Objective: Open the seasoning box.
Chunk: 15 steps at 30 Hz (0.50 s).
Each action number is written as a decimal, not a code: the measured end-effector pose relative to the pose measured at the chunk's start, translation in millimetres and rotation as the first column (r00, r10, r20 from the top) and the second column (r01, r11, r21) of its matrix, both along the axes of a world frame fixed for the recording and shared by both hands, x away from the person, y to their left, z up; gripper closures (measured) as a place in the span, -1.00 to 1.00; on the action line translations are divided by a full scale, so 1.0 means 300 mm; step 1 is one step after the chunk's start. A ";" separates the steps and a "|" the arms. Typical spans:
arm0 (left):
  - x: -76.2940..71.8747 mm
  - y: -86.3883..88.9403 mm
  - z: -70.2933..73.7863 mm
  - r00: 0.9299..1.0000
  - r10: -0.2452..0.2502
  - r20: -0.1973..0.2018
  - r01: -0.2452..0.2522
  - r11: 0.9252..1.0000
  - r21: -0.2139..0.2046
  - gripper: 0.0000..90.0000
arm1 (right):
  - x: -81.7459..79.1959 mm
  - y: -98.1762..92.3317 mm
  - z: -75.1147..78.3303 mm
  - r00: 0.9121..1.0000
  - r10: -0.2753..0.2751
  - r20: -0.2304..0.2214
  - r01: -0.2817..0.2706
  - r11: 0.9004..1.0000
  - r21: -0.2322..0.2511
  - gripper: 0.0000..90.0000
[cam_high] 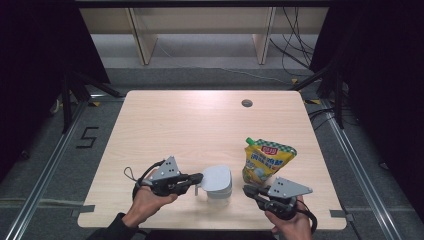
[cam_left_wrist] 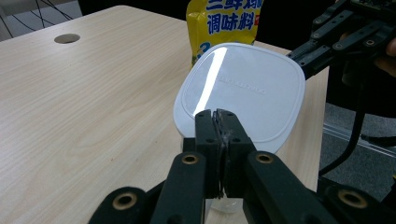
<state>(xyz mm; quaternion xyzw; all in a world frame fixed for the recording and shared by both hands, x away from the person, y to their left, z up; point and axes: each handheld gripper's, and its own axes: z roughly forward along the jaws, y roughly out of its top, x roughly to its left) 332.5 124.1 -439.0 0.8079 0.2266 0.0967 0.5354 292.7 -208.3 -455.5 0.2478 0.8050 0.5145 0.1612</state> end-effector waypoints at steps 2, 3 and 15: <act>0.001 0.000 -0.001 1.000 -0.001 -0.003 0.001 1.000 -0.001 0.94 | 0.007 0.027 0.009 1.000 0.009 0.012 -0.009 1.000 -0.006 0.99; 0.001 0.000 -0.001 1.000 -0.002 -0.002 0.002 1.000 -0.002 0.94 | 0.010 0.035 0.013 1.000 0.010 0.013 -0.010 1.000 -0.011 0.99; 0.001 0.002 -0.002 1.000 -0.002 -0.008 0.002 1.000 -0.007 0.94 | 0.029 0.103 0.045 0.999 0.027 0.032 -0.026 0.999 -0.033 1.00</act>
